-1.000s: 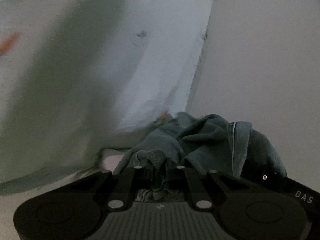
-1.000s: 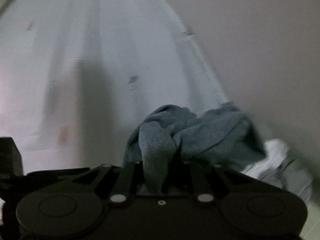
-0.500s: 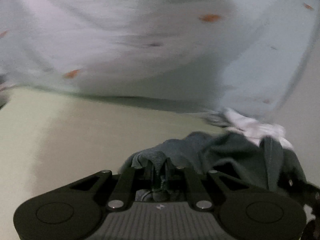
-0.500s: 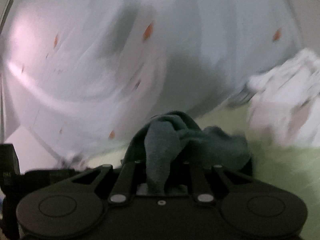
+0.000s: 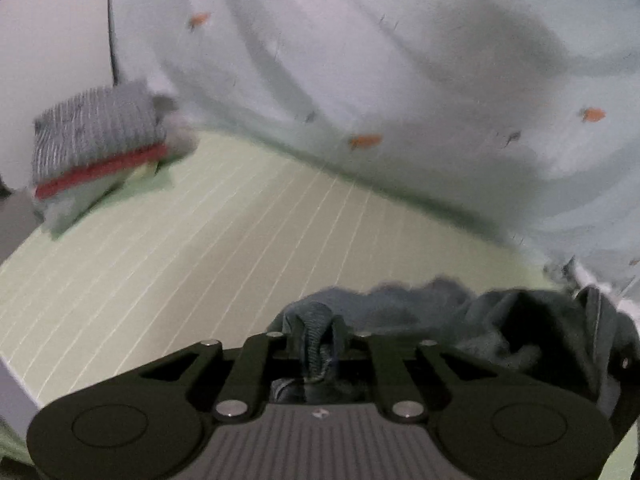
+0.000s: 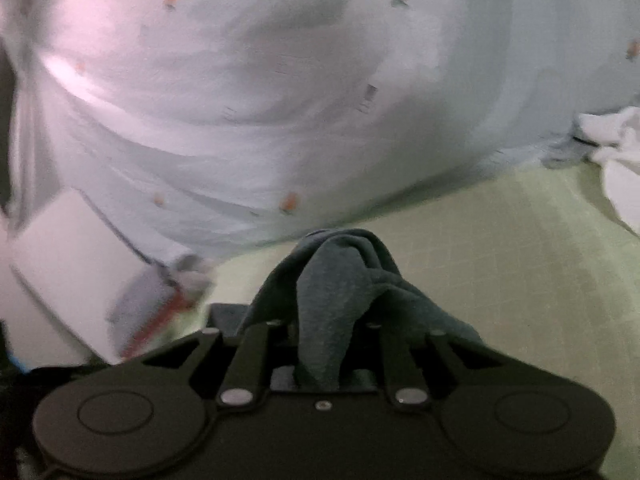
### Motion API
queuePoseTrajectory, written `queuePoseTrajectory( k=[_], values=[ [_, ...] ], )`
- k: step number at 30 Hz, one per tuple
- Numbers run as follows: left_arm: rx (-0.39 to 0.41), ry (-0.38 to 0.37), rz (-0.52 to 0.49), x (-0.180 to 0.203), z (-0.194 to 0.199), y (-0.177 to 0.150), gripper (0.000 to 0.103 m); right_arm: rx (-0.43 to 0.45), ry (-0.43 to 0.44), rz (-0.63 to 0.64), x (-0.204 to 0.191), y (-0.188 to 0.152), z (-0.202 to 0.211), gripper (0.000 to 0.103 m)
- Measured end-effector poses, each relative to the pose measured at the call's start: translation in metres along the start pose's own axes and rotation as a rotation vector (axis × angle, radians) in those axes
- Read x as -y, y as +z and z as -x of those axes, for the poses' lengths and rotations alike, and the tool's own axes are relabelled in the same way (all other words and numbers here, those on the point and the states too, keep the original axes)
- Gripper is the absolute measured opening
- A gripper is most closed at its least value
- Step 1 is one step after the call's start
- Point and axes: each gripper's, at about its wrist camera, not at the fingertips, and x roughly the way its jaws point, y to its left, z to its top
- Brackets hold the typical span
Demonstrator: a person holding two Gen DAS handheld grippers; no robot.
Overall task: Fold clothes
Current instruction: 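Carry the held jeans with both grippers and lay them flat on the sheet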
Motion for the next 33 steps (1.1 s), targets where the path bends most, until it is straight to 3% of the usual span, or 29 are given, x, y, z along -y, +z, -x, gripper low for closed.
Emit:
queuePoseTrajectory(
  k=[2, 4, 5, 7, 9, 14, 18, 21, 28, 29, 31, 32, 33],
  values=[
    [-0.026, 0.024, -0.022, -0.008, -0.001, -0.008, 0.021, -0.075, -0.187, 0.101, -0.003, -0.013, -0.01, 0.029],
    [-0.035, 0.04, -0.052, -0.013, -0.001, -0.012, 0.025, -0.144, -0.372, 0.189, -0.005, -0.029, -0.015, 0.045],
    [-0.033, 0.038, -0.059, -0.016, -0.001, -0.013, 0.031, -0.171, -0.455, 0.223, -0.004, -0.037, -0.016, 0.048],
    [-0.026, 0.015, -0.062, -0.022, -0.002, -0.011, 0.042, -0.175, -0.532, 0.219, 0.001, -0.052, -0.006, 0.06],
    [-0.019, -0.019, -0.063, -0.029, -0.005, -0.01, 0.055, -0.147, -0.581, 0.165, 0.009, -0.064, 0.007, 0.085],
    [-0.063, -0.037, -0.086, -0.034, -0.027, -0.008, 0.061, -0.068, -0.64, 0.048, 0.014, -0.072, 0.019, 0.091],
    [-0.092, -0.113, -0.096, -0.033, -0.043, 0.003, 0.071, 0.023, -0.67, 0.08, -0.005, -0.068, 0.018, 0.099],
    [-0.13, -0.155, -0.104, -0.028, -0.062, 0.008, 0.073, 0.019, -0.635, 0.066, -0.009, -0.065, 0.014, 0.099],
    [-0.263, -0.169, -0.1, -0.016, -0.112, 0.008, 0.073, -0.006, -0.567, 0.042, -0.006, -0.054, -0.016, 0.1],
    [-0.276, -0.176, -0.091, -0.017, -0.119, 0.008, 0.07, -0.017, -0.562, 0.035, -0.004, -0.052, -0.022, 0.1],
    [-0.299, -0.2, -0.099, -0.015, -0.128, 0.009, 0.039, -0.041, -0.565, 0.025, 0.0, -0.05, -0.033, 0.1],
    [-0.302, -0.21, -0.104, -0.014, -0.131, 0.011, 0.011, -0.055, -0.571, 0.023, 0.002, -0.049, -0.039, 0.1],
    [-0.298, -0.215, -0.105, -0.013, -0.133, 0.013, 0.01, -0.069, -0.577, 0.021, 0.003, -0.048, -0.044, 0.1]
  ],
)
